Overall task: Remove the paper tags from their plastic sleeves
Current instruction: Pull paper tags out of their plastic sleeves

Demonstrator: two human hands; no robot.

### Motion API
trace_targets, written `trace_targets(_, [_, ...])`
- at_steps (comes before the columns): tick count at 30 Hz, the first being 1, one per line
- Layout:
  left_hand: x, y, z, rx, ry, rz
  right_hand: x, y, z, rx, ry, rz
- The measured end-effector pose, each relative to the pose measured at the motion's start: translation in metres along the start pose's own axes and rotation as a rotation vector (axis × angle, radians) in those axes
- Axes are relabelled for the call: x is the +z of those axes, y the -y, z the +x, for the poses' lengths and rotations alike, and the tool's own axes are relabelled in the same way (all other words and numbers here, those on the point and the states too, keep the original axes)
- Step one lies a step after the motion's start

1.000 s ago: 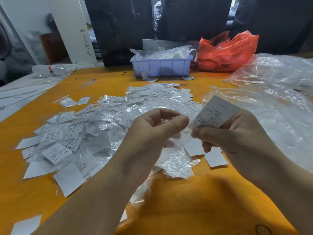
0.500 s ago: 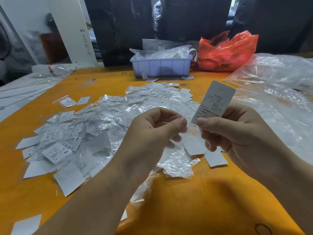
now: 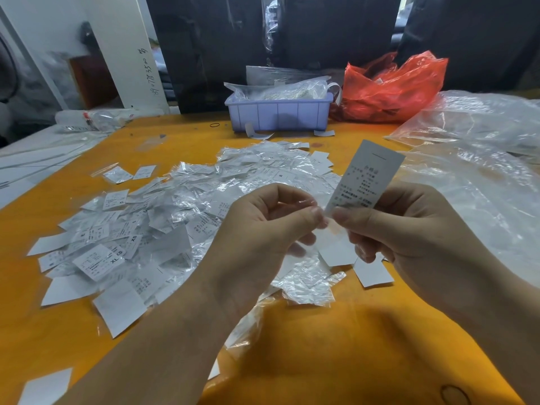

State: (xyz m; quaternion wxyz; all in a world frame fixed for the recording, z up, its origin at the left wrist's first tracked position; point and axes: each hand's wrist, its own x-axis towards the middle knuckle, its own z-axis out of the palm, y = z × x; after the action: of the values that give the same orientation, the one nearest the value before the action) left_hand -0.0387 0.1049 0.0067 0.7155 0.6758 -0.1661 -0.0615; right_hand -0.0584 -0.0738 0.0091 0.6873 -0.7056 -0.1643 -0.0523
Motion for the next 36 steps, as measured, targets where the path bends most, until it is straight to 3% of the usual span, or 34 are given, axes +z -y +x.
trace_targets(17, [0.0016,-0.0005,0.0012,-0.014,0.019,0.035,-0.0007,-0.0081,0.0005,-0.014,-0.034,-0.12])
trace_targets(36, [0.0025,-0.0011,0.0011,-0.03,0.038,-0.044,0.001,-0.0054,0.0006,0.041,0.068,0.014])
